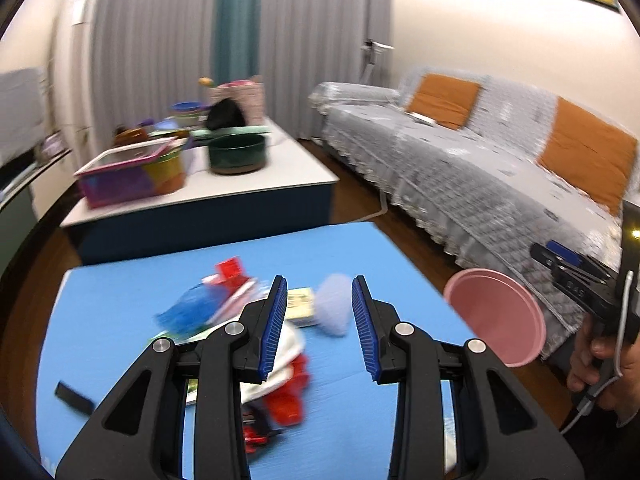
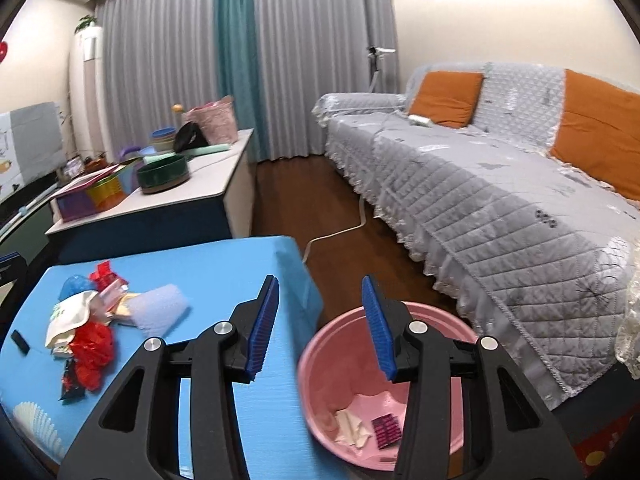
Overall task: Collect trash
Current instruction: 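Grasp the black elastic band with the left tool while the right tool grasps the white foam net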
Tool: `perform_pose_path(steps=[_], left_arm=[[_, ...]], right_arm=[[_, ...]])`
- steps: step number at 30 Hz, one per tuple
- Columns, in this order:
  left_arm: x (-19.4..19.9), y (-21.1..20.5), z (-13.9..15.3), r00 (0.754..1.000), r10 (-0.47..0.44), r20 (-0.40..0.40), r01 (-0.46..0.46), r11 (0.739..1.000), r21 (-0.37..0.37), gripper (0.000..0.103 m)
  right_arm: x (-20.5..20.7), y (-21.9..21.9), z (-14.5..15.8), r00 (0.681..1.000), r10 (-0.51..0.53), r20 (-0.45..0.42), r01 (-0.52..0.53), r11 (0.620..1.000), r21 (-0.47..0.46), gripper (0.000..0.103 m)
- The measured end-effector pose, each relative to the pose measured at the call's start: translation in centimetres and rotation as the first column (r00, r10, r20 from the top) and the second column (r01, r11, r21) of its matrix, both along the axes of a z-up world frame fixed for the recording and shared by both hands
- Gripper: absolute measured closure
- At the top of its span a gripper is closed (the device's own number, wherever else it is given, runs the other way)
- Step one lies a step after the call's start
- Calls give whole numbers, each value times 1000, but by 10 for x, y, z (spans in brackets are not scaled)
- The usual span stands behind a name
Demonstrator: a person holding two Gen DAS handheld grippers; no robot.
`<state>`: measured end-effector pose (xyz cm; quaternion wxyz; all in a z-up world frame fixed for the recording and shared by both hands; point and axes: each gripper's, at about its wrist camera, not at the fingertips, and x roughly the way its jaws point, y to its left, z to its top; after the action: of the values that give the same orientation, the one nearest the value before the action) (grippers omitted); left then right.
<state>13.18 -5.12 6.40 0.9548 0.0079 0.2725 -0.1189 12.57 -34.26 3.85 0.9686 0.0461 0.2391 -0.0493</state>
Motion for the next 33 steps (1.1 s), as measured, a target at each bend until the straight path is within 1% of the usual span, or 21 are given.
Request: perform_pose_path(steps=[2, 6, 8, 11, 15, 18, 23, 25, 26, 27, 29, 30, 33], left_arm=[[1, 18, -5, 999, 49, 6, -49, 999, -3, 69], [-3, 47, -13, 991, 129, 22, -129, 992, 2, 69], [-4, 65, -19, 984, 178, 29, -178, 984, 2, 69], [-1, 88, -29, 968, 250, 21, -250, 968, 6, 69], [1, 115, -42, 941, 338, 1, -338, 941, 13, 69], [4, 137, -52, 915, 403, -22, -402, 915, 28, 69], [2, 175, -68, 861, 505, -55, -503, 863, 45, 68], [0, 187, -75, 841, 536, -74, -534, 844, 51, 61], [0, 193, -77, 830, 552, -85, -549, 834, 55, 51], [-1, 201, -81, 813, 574, -97, -571, 819, 62, 43], [0, 212, -86, 791, 600, -119, -597, 800, 68, 40], [0, 219, -90, 775, 616, -139, -613, 787, 70, 39], [3, 233, -101, 737, 650, -184, -647, 757, 84, 38]], right_arm=[[4, 15, -1, 1000, 20, 3, -20, 1000, -8, 59], [15, 39, -5, 997, 76, -14, -76, 997, 19, 68], [20, 53, -9, 995, 99, -20, -98, 995, 28, 71], [31, 79, -17, 989, 145, -30, -144, 989, 44, 71], [44, 111, -27, 978, 204, -49, -202, 978, 55, 71], [53, 137, -36, 966, 248, -69, -245, 968, 46, 71], [66, 171, -49, 950, 296, -98, -293, 955, 47, 70], [72, 177, -53, 944, 310, -111, -307, 951, 48, 69], [75, 182, -56, 941, 315, -121, -311, 949, 47, 65], [78, 186, -58, 939, 319, -130, -315, 948, 49, 61], [84, 191, -63, 935, 324, -146, -320, 946, 51, 57], [87, 193, -65, 934, 323, -153, -320, 946, 48, 55], [94, 199, -71, 933, 314, -176, -313, 949, 33, 54]])
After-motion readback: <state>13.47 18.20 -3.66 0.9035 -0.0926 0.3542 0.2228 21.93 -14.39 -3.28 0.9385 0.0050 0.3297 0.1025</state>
